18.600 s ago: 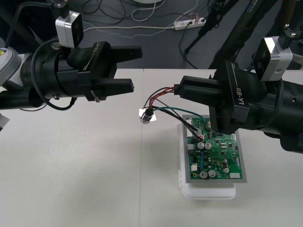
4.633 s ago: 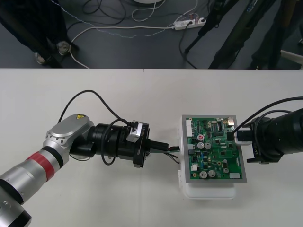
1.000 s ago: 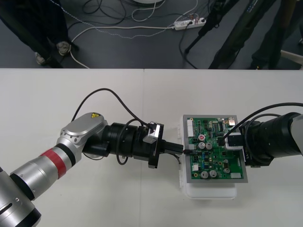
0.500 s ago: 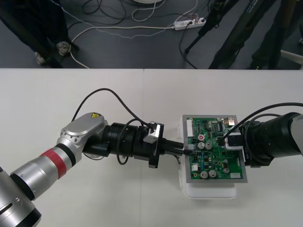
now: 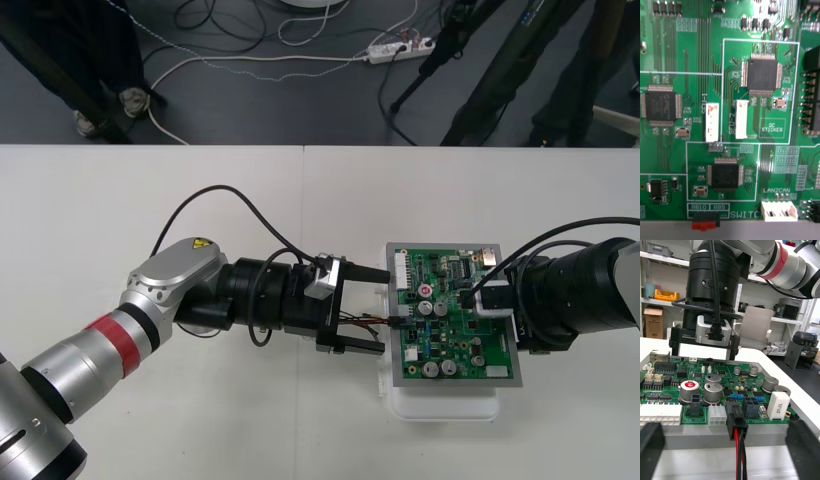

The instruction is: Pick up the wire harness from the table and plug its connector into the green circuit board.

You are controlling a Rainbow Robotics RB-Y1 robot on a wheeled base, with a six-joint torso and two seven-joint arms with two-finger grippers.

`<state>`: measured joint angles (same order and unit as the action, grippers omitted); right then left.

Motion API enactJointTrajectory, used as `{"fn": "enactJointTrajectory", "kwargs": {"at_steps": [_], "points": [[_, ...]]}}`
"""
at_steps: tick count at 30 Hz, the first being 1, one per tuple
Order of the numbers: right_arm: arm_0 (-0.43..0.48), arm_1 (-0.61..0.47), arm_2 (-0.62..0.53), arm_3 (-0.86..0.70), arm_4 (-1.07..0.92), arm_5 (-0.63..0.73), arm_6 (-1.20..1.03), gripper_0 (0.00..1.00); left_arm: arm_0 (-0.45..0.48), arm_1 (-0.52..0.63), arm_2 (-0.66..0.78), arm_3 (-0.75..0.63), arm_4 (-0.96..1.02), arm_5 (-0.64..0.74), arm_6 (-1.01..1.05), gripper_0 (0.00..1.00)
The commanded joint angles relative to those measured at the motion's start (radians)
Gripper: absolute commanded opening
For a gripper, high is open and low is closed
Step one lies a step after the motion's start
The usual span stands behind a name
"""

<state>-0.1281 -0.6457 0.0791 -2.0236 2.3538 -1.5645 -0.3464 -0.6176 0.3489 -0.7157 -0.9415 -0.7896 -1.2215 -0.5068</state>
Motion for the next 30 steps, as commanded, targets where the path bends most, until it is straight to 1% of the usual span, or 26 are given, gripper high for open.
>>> {"fn": "enactJointTrajectory", "kwargs": {"at_steps": [1, 10, 20, 25, 30], "points": [[0.008, -0.002, -0.013, -0.033, -0.016, -0.006, -0.039, 1.00, -0.048, 0.010, -0.024, -0.043, 0.023, 0.031, 0.030, 1.00], [0.008, -0.055, -0.032, -0.033, -0.054, -0.006, -0.036, 1.00, -0.047, 0.048, -0.024, -0.056, 0.036, 0.031, 0.033, 1.00], [0.010, -0.083, -0.061, -0.027, -0.064, -0.006, -0.034, 1.00, -0.021, 0.139, -0.024, -0.108, 0.046, 0.028, 0.051, 1.00], [0.010, -0.094, -0.082, 0.005, -0.071, -0.006, -0.025, 1.00, 0.015, 0.190, -0.021, -0.154, 0.049, 0.028, 0.063, 1.00], [0.010, -0.130, -0.091, 0.011, -0.085, -0.006, -0.017, 1.00, 0.056, 0.248, 0.001, -0.214, 0.047, 0.020, 0.073, 1.00]]}}
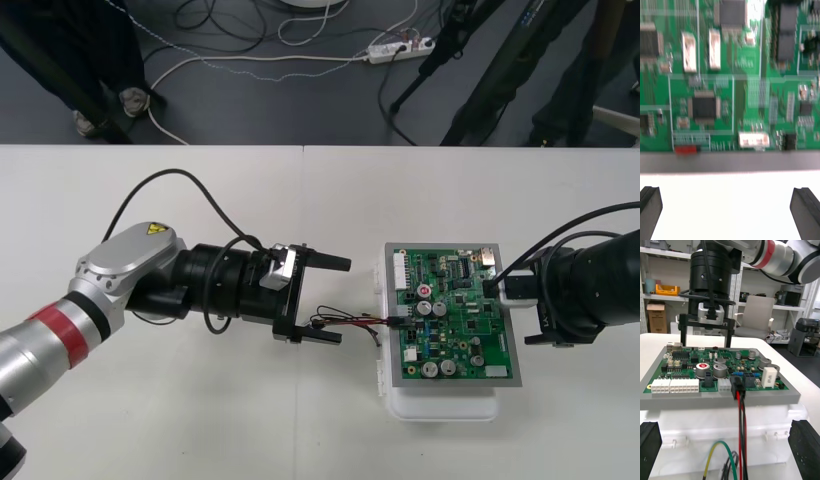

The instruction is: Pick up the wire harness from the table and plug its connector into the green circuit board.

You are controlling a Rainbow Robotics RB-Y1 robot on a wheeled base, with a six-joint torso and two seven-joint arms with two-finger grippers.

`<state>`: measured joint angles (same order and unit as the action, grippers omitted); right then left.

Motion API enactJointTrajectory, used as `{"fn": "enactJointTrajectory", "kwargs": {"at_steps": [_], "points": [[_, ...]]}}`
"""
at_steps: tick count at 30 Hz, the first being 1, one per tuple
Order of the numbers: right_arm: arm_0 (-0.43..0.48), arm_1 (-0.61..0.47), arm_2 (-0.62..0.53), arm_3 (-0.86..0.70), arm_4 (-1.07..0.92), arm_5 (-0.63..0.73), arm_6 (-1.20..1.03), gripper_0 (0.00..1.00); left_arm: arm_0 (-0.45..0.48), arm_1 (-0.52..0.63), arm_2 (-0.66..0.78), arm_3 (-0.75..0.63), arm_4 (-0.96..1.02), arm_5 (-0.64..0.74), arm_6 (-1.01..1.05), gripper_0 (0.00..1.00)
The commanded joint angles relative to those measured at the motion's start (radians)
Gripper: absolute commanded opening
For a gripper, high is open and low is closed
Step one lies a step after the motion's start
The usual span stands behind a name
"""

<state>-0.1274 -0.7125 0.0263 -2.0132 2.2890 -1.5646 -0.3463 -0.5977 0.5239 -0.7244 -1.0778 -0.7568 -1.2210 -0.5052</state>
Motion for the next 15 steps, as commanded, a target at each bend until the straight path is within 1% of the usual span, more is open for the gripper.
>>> {"fn": "enactJointTrajectory", "kwargs": {"at_steps": [1, 6, 14, 15], "points": [[0.008, -0.067, -0.042, 0.001, -0.022, -0.006, -0.017, 1.00, 0.041, 0.080, 0.013, -0.083, 0.014, 0.018, 0.071, 1.00], [0.008, -0.087, -0.085, 0.001, -0.068, -0.006, 0.000, 1.00, 0.073, 0.149, 0.045, -0.136, 0.013, -0.015, 0.085, 1.00], [0.009, -0.170, -0.154, 0.001, -0.218, -0.006, 0.015, 1.00, 0.111, 0.255, 0.092, -0.139, 0.013, -0.083, 0.089, 1.00], [0.009, -0.170, -0.154, 0.001, -0.218, -0.006, 0.015, 1.00, 0.111, 0.255, 0.092, -0.139, 0.013, -0.083, 0.089, 1.00]]}}
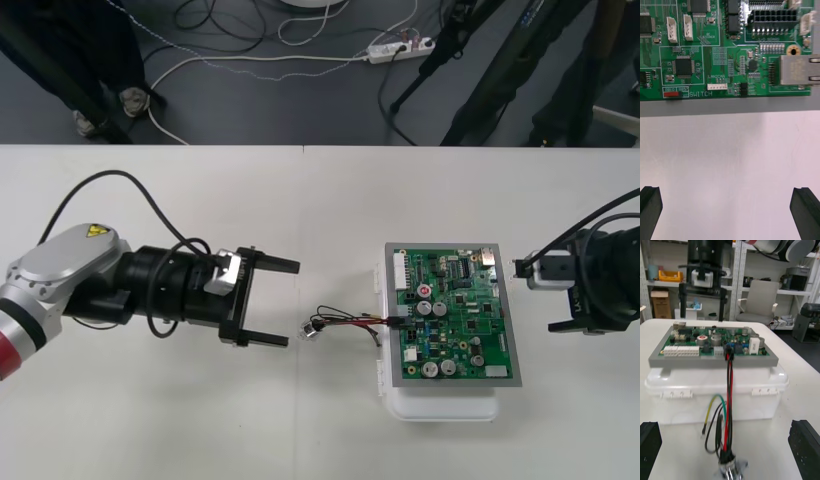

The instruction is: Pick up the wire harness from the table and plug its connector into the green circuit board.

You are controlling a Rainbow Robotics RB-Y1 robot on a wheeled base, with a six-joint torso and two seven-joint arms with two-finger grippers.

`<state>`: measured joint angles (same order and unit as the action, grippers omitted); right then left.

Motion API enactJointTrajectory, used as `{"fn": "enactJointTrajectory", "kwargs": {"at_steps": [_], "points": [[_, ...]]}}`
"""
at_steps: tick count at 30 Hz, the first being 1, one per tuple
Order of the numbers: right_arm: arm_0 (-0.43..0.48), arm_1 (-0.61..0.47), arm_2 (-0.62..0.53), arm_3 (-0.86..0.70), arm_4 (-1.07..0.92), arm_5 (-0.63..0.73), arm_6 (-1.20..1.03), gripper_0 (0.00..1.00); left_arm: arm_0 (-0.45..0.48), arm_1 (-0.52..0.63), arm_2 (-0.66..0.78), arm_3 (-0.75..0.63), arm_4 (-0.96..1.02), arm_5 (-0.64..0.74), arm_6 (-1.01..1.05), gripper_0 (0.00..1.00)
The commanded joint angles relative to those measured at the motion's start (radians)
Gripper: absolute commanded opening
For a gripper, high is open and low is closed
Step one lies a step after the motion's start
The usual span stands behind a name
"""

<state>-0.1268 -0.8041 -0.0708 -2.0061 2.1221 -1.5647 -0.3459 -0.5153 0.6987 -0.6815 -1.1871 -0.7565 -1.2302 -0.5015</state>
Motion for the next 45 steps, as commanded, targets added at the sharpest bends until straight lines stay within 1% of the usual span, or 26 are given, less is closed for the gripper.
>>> {"fn": "enactJointTrajectory", "kwargs": {"at_steps": [1, 4, 5, 10, 11, 16, 22, 25, 29, 31, 37, 42, 45], "points": [[0.007, -0.103, -0.066, -0.005, -0.093, -0.006, 0.015, 1.00, 0.035, 0.108, 0.063, -0.028, 0.012, -0.084, 0.086, 1.00], [0.009, -0.136, -0.080, 0.012, -0.176, -0.006, 0.012, 1.00, 0.044, 0.145, 0.076, -0.029, 0.012, -0.097, 0.087, 1.00], [0.009, -0.165, -0.087, 0.036, -0.245, -0.006, 0.015, 1.00, 0.050, 0.173, 0.083, -0.029, 0.012, -0.101, 0.089, 1.00], [0.009, -0.247, -0.089, 0.078, -0.375, -0.006, 0.025, 1.00, 0.075, 0.228, 0.111, -0.029, 0.012, -0.117, 0.090, 1.00], [0.007, -0.284, -0.089, 0.084, -0.430, -0.006, 0.028, 1.00, 0.086, 0.249, 0.126, -0.029, 0.011, -0.129, 0.093, 1.00], [0.009, -0.342, -0.098, 0.095, -0.556, 0.000, 0.036, 1.00, 0.115, 0.301, 0.183, -0.029, -0.009, -0.158, 0.100, 1.00], [0.007, -0.348, -0.150, 0.148, -0.699, 0.005, 0.056, 1.00, 0.143, 0.360, 0.303, -0.029, -0.095, -0.235, 0.126, 1.00], [0.009, -0.348, -0.162, 0.155, -0.737, 0.008, 0.076, 1.00, 0.162, 0.375, 0.346, -0.029, -0.115, -0.272, 0.138, 1.00], [0.007, -0.348, -0.190, 0.171, -0.808, 0.017, 0.165, 1.00, 0.196, 0.398, 0.392, -0.031, -0.116, -0.307, 0.153, 1.00], [0.007, -0.351, -0.195, 0.184, -0.831, 0.017, 0.189, 1.00, 0.208, 0.407, 0.405, -0.037, -0.118, -0.315, 0.159, 1.00], [0.007, -0.406, -0.195, 0.228, -0.892, -0.006, 0.239, 1.00, 0.267, 0.469, 0.477, -0.101, -0.124, -0.328, 0.190, 1.00], [0.009, -0.419, -0.195, 0.259, -0.944, -0.006, 0.260, 1.00, 0.317, 0.502, 0.534, -0.152, -0.124, -0.333, 0.213, 1.00], [0.015, -0.423, -0.195, 0.279, -0.975, -0.006, 0.312, 1.00, 0.336, 0.518, 0.573, -0.166, -0.124, -0.341, 0.228, 1.00]]}}
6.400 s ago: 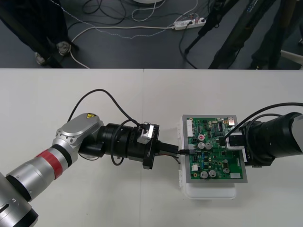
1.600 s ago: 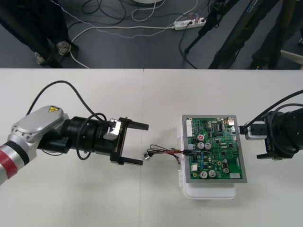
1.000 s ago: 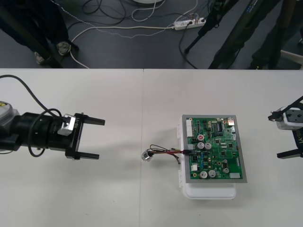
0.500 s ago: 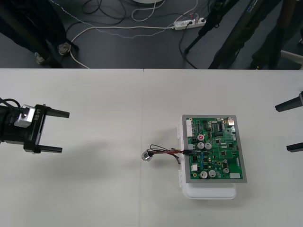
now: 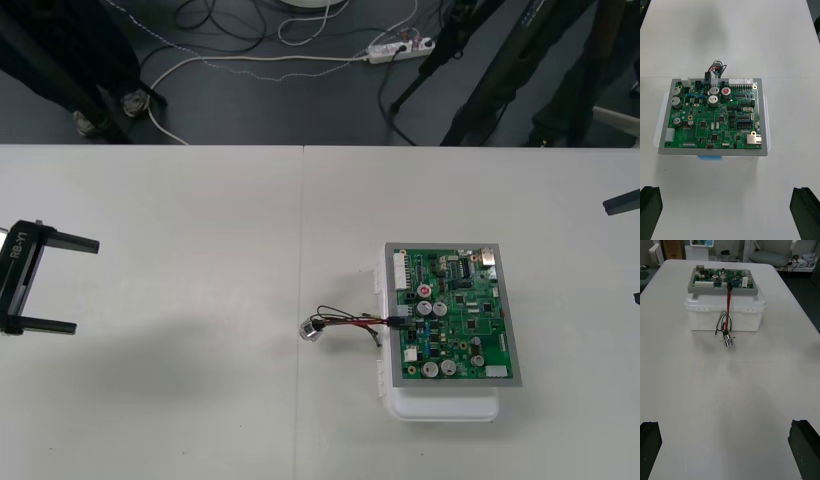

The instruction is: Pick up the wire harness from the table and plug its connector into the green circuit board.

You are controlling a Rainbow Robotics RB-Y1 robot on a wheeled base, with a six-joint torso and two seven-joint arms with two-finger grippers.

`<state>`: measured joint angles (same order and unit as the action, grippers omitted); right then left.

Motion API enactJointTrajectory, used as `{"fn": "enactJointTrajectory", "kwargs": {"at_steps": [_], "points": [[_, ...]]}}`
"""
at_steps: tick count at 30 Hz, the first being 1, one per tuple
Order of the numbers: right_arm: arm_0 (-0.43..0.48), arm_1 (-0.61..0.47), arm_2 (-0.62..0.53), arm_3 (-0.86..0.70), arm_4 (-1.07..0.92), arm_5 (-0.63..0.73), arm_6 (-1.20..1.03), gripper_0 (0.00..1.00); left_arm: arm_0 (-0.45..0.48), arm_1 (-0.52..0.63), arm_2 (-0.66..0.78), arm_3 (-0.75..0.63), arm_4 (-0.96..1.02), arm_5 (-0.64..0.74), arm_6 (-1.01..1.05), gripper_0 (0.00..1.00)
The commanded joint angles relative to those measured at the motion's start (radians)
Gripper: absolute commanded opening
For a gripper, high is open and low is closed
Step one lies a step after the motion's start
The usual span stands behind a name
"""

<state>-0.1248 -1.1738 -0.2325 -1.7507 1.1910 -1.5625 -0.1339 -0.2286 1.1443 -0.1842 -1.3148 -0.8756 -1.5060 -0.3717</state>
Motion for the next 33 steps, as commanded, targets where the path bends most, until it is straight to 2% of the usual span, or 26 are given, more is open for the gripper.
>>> {"fn": "enactJointTrajectory", "kwargs": {"at_steps": [1, 11, 20, 33], "points": [[0.013, -0.053, -0.033, 0.030, -0.048, -0.008, 0.115, 1.00, 0.054, 0.077, 0.086, -0.041, -0.005, -0.065, 0.103, 1.00], [0.011, -0.093, -0.033, 0.066, -0.126, -0.008, 0.149, 1.00, 0.067, 0.120, 0.178, -0.053, -0.006, -0.065, 0.157, 1.00], [0.011, -0.129, -0.033, 0.094, -0.099, -0.008, 0.128, 1.00, 0.067, 0.164, 0.216, -0.073, 0.004, -0.065, 0.189, 1.00], [0.011, -0.125, -0.036, 0.119, -0.042, -0.008, 0.148, 1.00, 0.071, 0.202, 0.273, -0.075, 0.017, -0.065, 0.227, 1.00]]}}
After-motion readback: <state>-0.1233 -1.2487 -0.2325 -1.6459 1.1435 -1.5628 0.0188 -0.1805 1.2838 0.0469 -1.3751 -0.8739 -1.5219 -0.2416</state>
